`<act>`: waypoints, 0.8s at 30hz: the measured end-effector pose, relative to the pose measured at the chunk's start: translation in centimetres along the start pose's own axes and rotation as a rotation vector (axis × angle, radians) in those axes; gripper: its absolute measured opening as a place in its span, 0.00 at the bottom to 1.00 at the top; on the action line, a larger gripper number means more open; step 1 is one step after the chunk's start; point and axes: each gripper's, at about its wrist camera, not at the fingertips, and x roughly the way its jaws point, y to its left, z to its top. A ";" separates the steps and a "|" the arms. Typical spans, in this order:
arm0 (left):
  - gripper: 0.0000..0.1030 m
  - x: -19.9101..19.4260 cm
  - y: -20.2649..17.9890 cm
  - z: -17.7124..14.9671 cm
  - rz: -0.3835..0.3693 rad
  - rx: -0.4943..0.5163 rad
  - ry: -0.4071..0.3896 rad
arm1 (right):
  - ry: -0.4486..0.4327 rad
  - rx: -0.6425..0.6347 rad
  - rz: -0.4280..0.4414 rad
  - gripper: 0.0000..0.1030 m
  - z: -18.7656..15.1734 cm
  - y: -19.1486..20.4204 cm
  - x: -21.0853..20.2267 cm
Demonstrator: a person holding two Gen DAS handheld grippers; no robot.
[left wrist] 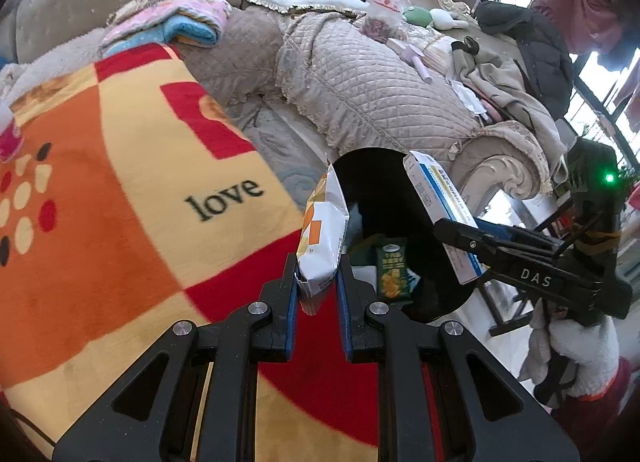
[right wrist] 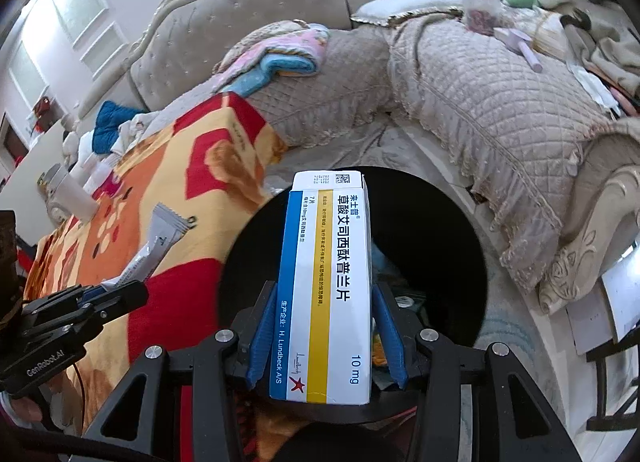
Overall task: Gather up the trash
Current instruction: 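Carry the sachet and medicine box over the black bin with both tools, then open the right tool to drop the medicine box while the left drops the sachet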
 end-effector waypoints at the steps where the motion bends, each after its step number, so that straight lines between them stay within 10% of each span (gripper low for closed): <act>1: 0.14 0.4 -0.1 0.2 -0.012 -0.005 0.007 | -0.001 0.008 -0.001 0.44 0.1 -0.2 0.1; 13: 0.17 2.7 -1.9 1.8 -0.121 -0.029 0.032 | -0.017 0.072 0.003 0.52 0.7 -1.7 0.7; 17: 0.56 2.4 -1.5 1.6 -0.138 -0.063 0.017 | -0.026 0.097 0.026 0.55 0.6 -1.9 0.4; 24: 0.56 0.7 -0.5 1.1 -0.031 -0.072 -0.032 | -0.043 0.051 0.009 0.56 -0.5 -0.1 -0.5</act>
